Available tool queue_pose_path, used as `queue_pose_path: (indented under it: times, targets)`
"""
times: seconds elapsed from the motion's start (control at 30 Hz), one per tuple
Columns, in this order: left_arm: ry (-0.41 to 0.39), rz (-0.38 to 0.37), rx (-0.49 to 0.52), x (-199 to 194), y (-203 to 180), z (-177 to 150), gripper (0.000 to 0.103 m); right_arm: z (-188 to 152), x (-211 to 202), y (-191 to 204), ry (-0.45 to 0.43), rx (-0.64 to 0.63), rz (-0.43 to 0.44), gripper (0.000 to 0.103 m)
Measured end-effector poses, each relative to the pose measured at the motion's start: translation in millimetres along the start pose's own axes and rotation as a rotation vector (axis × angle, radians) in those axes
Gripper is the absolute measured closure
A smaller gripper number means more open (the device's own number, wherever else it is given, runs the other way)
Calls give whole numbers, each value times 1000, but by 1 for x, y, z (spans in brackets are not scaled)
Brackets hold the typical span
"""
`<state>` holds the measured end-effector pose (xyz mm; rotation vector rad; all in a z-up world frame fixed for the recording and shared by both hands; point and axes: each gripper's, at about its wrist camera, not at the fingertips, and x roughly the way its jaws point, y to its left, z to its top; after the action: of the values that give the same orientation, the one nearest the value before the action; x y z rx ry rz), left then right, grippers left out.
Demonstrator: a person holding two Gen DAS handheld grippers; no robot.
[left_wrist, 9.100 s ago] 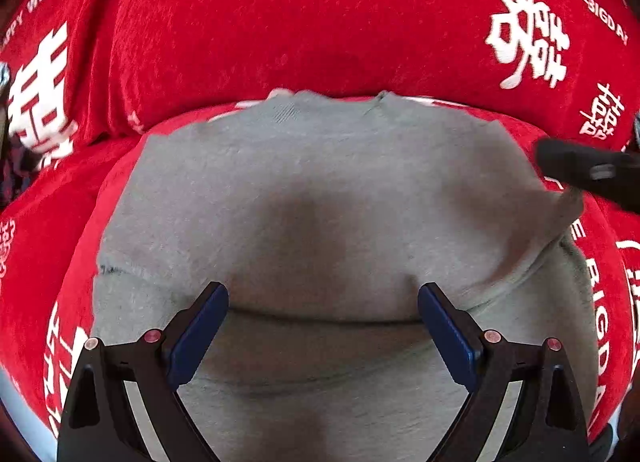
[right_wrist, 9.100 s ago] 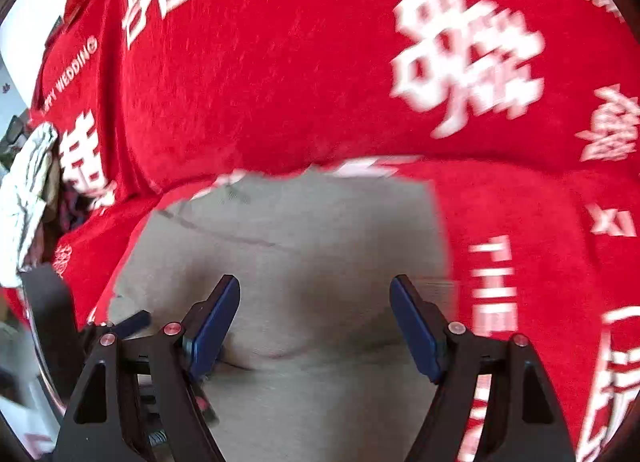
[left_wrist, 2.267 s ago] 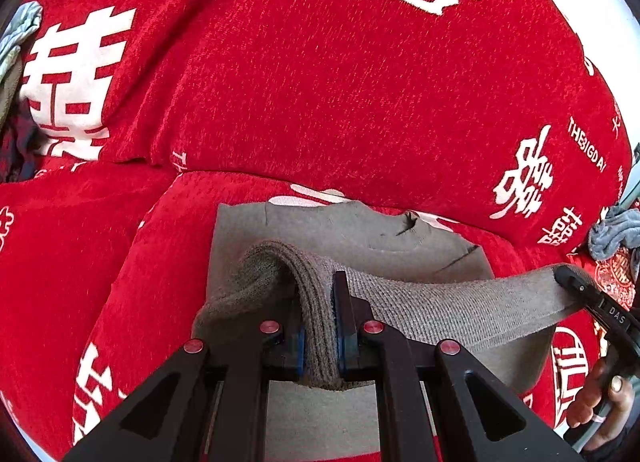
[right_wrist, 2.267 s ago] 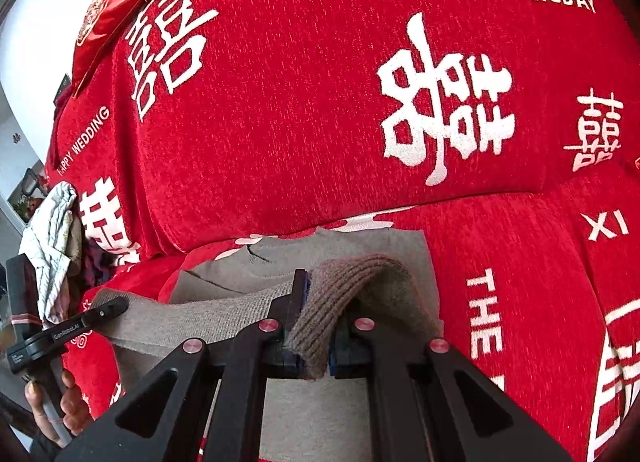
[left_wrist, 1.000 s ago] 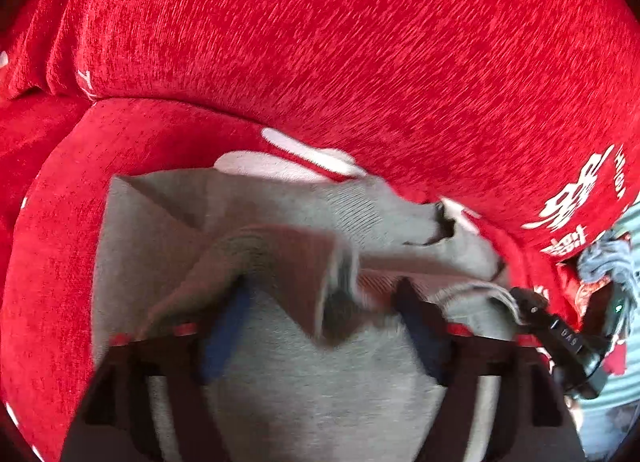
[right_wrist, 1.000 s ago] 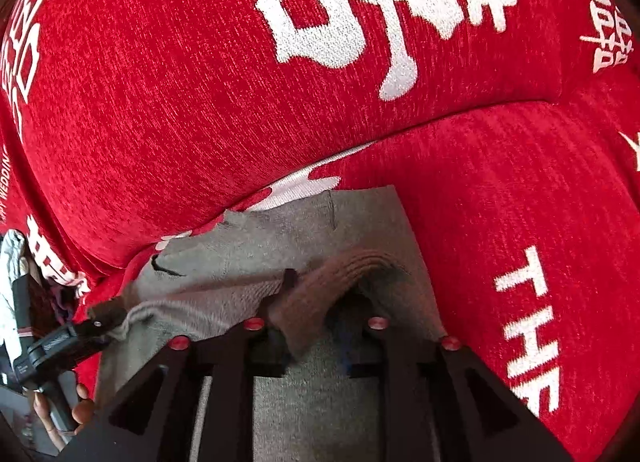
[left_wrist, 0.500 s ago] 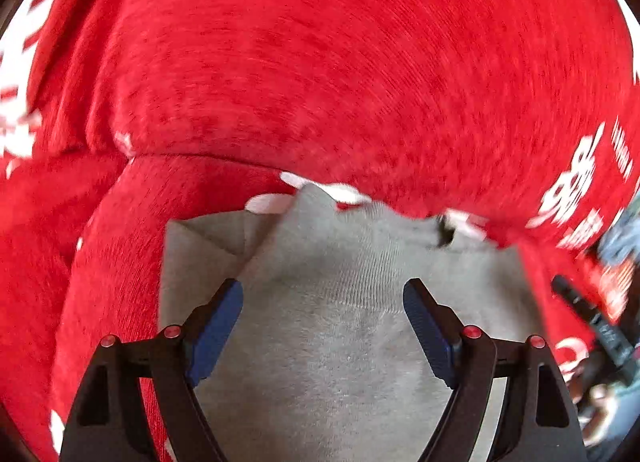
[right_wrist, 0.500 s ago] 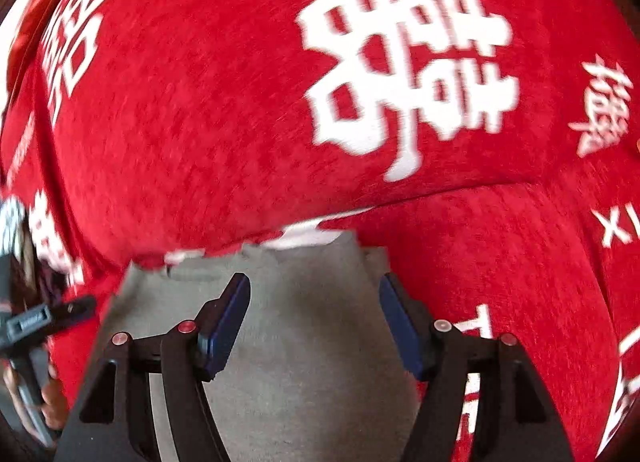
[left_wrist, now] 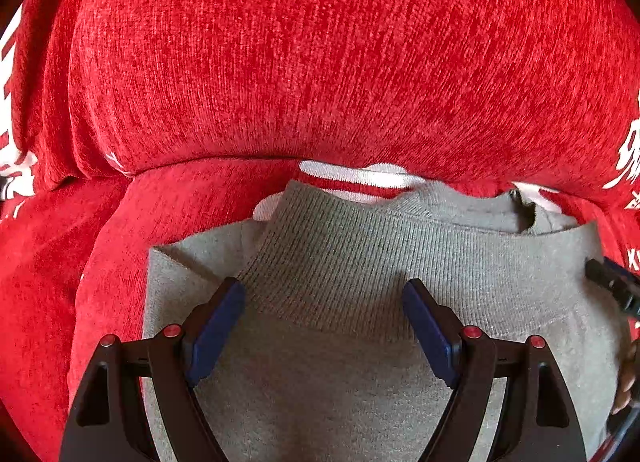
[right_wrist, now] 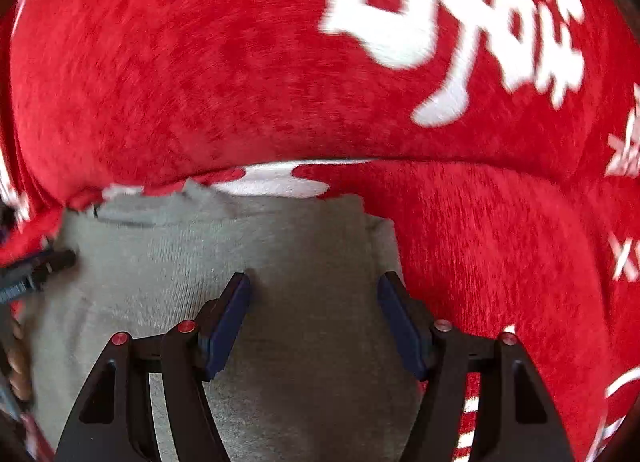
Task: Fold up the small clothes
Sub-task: 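Smooth the folded sweater flat with both grippers open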
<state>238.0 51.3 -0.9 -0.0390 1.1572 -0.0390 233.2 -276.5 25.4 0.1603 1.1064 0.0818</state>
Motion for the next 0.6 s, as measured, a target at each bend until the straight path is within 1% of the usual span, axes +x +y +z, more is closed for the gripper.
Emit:
queue_pose_path:
  times: [0.03,0.07,0.1,0.13,0.17,0.2,0.23,0.3,0.33,0.4,0.5,0.53,0.6]
  targets:
    - [7,17,13,0,-2,1,20,1,-1,-2,3,9,1,33]
    - [8,29,20,-2,-4,0,20,1,-5,-1,-1,9,-28,33]
    - [4,49,26,-6,-5,0,20,0,-11,2,-16,3,-78,33]
    - [-12,75,27,-15,-6,-2,20,-4,-22,7,-48,-15,-104,33]
    - [-37,95,25,-25,-9,-6,20,-8,-35,16,-81,-41,-87,33]
    - [-58,89,27,-36,-13,-11,20,-14,-45,24,-100,-64,-63,33]
    - [-71,56,22,-47,-15,-19,20,-21,-53,34,-109,-89,-38,32]
    - [-79,1,32,-62,-24,-37,20,-39,-63,62,-94,-165,15,32]
    - [-82,-2,38,-65,-27,-43,20,-51,-64,80,-78,-222,28,33]
    - [-77,16,51,-67,-30,-58,20,-67,-61,99,-59,-294,16,33]
    - [-38,81,48,-56,-18,-75,20,-81,-49,101,-17,-317,-22,33]
    - [-39,74,36,-53,-9,-78,19,-82,-49,96,-27,-312,-31,33]
    - [-35,33,-1,-57,9,-81,18,-82,-55,77,-46,-255,-44,32]
